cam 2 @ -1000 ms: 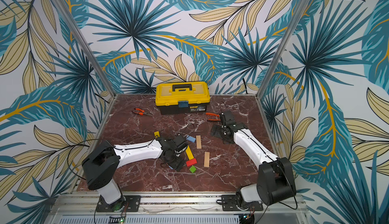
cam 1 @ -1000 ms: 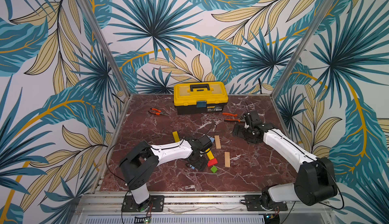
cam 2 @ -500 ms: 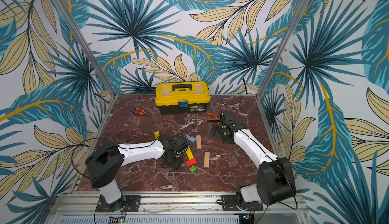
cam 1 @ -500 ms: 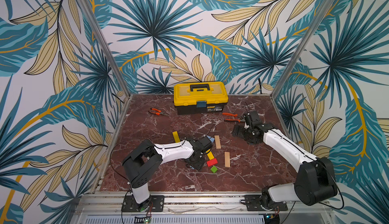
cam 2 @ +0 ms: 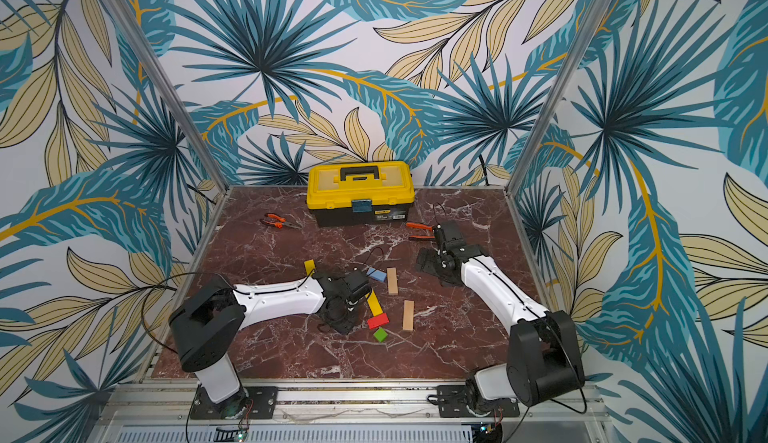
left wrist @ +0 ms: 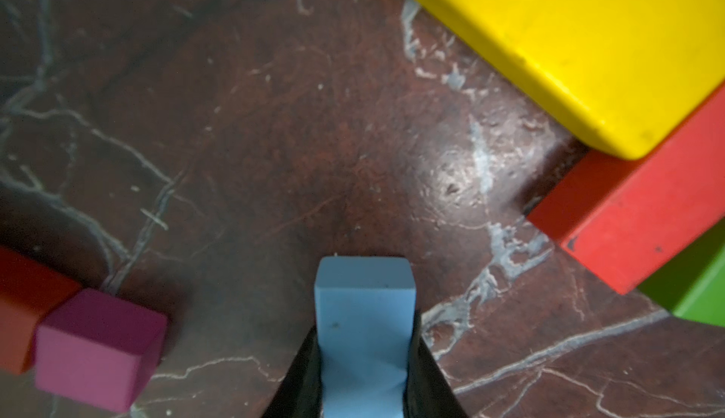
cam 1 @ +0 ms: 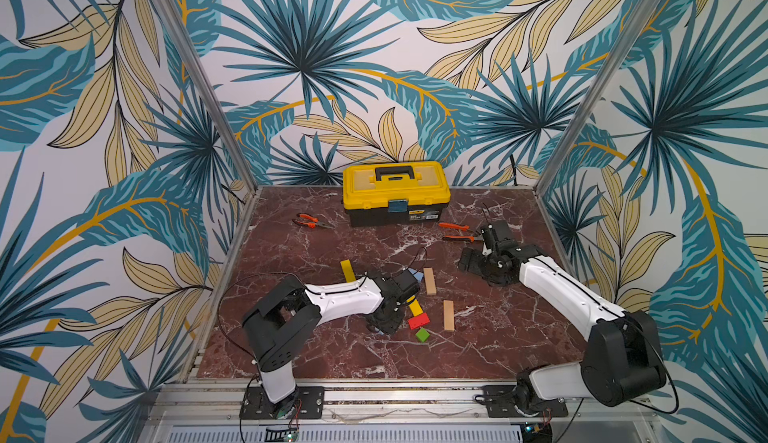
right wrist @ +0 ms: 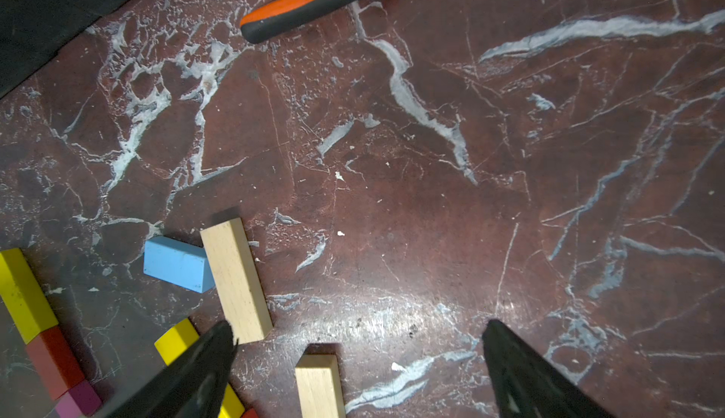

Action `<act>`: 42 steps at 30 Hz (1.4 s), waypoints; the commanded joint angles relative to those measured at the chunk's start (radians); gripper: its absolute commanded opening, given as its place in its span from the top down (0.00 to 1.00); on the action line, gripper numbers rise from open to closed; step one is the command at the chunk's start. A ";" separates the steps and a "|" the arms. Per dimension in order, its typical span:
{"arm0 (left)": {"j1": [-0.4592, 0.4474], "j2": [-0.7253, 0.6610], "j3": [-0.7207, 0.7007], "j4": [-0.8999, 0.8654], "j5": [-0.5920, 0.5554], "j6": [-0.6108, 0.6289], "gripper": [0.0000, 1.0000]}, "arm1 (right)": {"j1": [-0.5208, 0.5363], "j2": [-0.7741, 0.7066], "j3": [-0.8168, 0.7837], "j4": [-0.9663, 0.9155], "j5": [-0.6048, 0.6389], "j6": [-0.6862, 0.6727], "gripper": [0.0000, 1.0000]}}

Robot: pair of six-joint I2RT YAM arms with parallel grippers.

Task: Assemble the letter v with building blocks
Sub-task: Pick up the building block from the center of the board.

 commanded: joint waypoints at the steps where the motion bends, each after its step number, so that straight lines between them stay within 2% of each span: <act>1: -0.002 0.001 0.015 0.001 -0.047 0.007 0.71 | -0.004 0.015 -0.019 0.013 -0.011 -0.010 0.01; 7: 0.013 -0.006 0.048 -0.002 -0.071 0.049 0.74 | -0.004 0.012 -0.025 0.015 -0.013 -0.008 0.00; 20: 0.119 -0.047 0.087 -0.002 -0.147 0.185 0.74 | -0.004 -0.001 -0.047 0.025 -0.020 -0.002 0.01; 30: 0.132 0.011 0.152 -0.002 -0.183 0.265 0.74 | -0.004 -0.007 -0.062 0.034 -0.028 0.005 0.01; 42: 0.153 0.046 0.131 0.002 -0.210 0.315 0.73 | -0.004 -0.004 -0.076 0.052 -0.041 0.010 0.01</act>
